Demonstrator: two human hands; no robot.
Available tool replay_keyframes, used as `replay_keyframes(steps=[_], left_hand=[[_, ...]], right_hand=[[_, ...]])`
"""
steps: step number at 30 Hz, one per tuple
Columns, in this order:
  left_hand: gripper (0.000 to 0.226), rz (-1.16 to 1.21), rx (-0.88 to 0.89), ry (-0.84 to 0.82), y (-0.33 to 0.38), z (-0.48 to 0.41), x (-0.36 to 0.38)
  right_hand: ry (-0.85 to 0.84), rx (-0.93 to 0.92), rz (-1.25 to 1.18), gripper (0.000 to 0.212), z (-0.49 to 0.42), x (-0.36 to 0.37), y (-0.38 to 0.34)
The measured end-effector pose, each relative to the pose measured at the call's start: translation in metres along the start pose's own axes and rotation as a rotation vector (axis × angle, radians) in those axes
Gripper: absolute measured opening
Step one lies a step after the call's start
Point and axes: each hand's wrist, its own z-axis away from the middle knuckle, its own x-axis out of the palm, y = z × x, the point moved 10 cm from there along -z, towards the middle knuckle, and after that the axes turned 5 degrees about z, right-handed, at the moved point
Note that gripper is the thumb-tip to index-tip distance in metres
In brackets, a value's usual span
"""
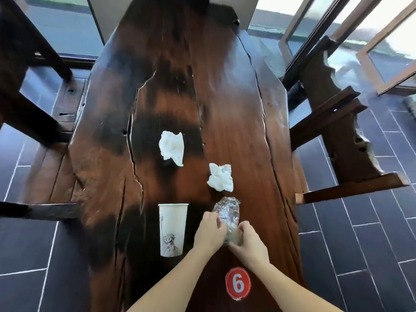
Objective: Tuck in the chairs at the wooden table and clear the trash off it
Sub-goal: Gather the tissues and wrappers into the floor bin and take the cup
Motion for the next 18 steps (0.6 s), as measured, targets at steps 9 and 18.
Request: replay_keyframes(steps=[9,18], left_hand=[[0.026,0.105,0.080,-0.108,0.022,0.061,0.048],[0.025,0.111,0.015,-0.206,0.001,0.112,0.146]], right_hand=[[0.153,0.147,-0.346,0.048,0.072,-0.006,0.075],[0.299,0.506,-0.758,0.040,0.148,0.026,0.206]])
